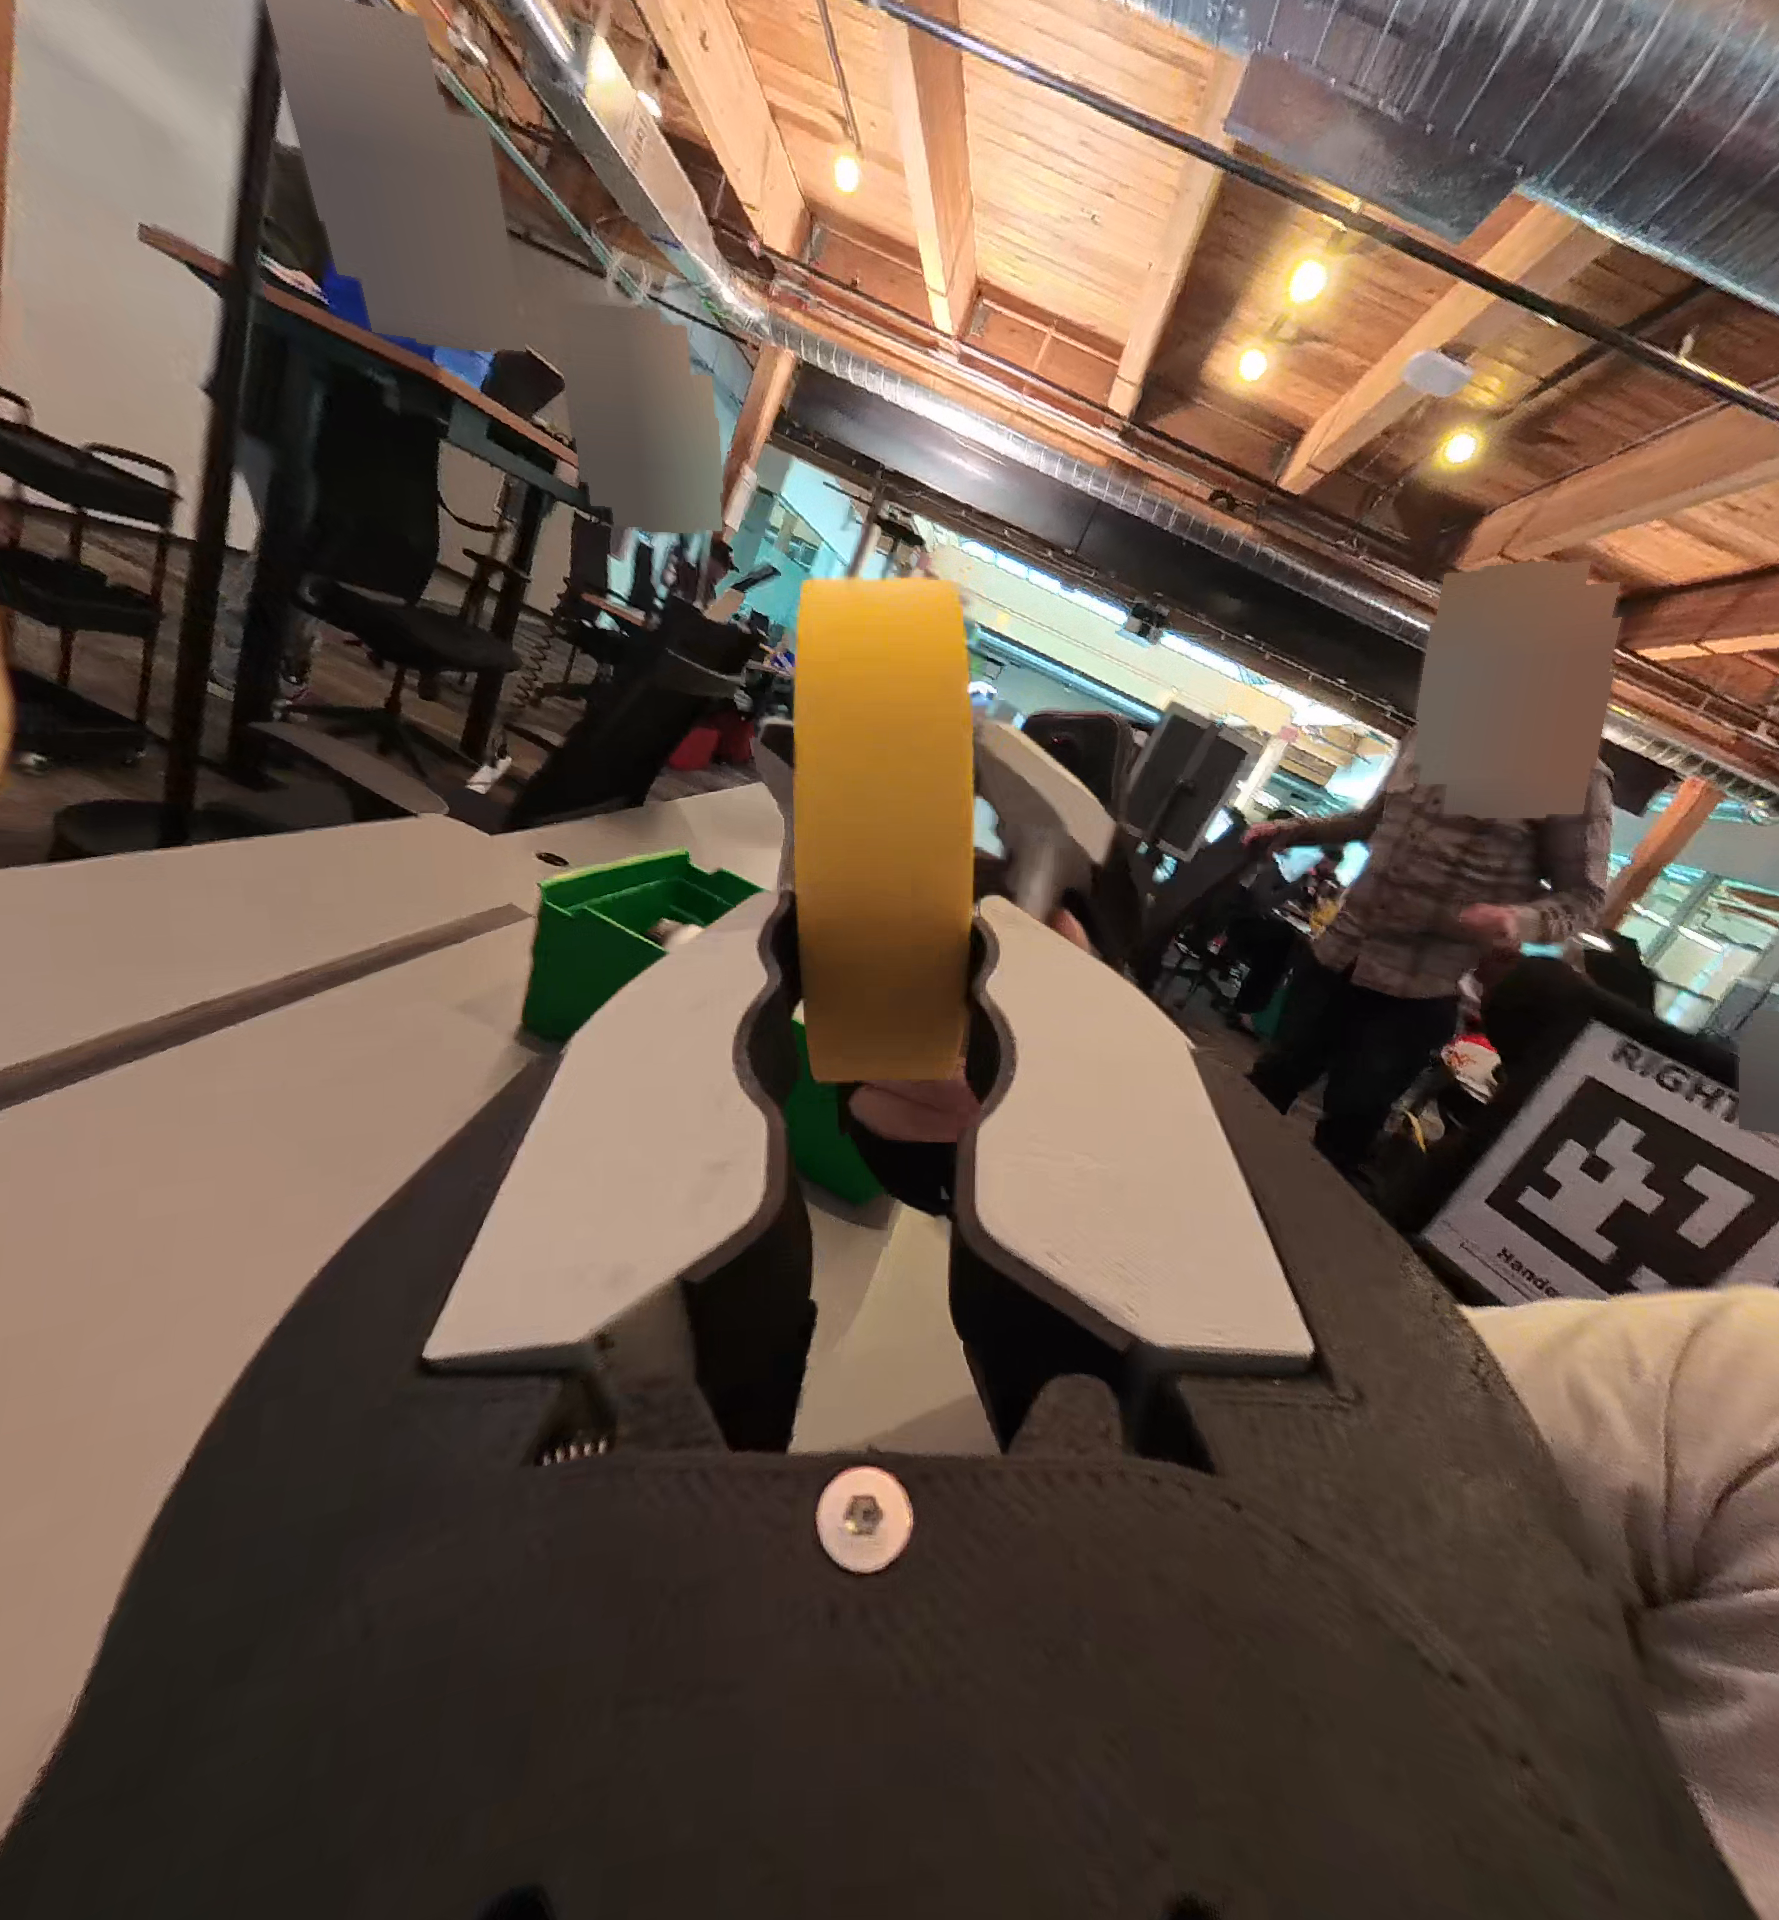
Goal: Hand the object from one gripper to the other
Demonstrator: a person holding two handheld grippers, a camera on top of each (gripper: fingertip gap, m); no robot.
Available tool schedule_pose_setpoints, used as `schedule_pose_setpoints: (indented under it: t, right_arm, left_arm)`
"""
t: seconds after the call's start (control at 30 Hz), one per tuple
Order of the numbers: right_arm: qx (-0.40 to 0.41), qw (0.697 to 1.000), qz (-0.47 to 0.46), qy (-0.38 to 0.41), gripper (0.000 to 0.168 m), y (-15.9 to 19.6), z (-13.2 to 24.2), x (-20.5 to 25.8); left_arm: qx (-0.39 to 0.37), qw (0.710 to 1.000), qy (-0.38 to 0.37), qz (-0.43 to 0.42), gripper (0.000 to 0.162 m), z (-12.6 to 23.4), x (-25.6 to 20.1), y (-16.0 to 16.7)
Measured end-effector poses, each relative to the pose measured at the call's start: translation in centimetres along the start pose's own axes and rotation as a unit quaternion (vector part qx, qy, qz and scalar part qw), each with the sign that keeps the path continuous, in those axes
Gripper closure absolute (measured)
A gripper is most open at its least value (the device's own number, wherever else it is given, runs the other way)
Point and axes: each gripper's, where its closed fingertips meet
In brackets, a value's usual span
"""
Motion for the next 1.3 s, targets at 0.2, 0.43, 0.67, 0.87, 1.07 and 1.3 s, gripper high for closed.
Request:
schedule_pose_setpoints:
  t: [0.2, 0.43, 0.67, 0.87, 1.07, 1.3]
  right_arm:
    - [-0.001, 0.995, 0.091, -0.027, 0.095, 0.1, -0.2, 1.2]
    - [0.067, 0.815, 0.570, 0.081, 0.094, 5.3, -0.9, 0.1]
    - [0.073, 0.557, 0.814, 0.149, 0.112, 8.1, -1.1, -1.5]
    - [0.065, 0.552, 0.818, 0.146, 0.136, 7.0, -0.5, -1.2]
    - [0.065, 0.689, 0.669, 0.270, 0.138, -4.8, 3.8, -2.9]
    - [0.041, 0.889, 0.183, 0.419, 0.138, -16.5, 19.6, -11.0]
  left_arm:
    - [-0.095, 0.990, -0.022, 0.105, 0.134, 4.2, 3.5, -4.1]
    - [-0.087, 0.976, -0.048, 0.195, 0.134, 5.1, 5.6, -3.0]
    - [-0.034, 0.965, -0.049, 0.257, 0.134, 3.0, 4.9, 0.4]
    - [-0.051, 0.956, 0.004, 0.289, 0.125, 1.7, 3.6, 0.3]
    - [-0.028, 0.993, -0.041, 0.108, 0.096, 3.1, 2.5, -3.0]
    - [-0.008, 0.997, -0.077, 0.027, 0.102, 5.8, 2.0, -5.8]
Point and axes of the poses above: each gripper's, where its closed fingertips meet, z back along the fingers, y out of its underside, x = y × z across the jaws, and after that the axes turned 14 degrees about -z, right-handed
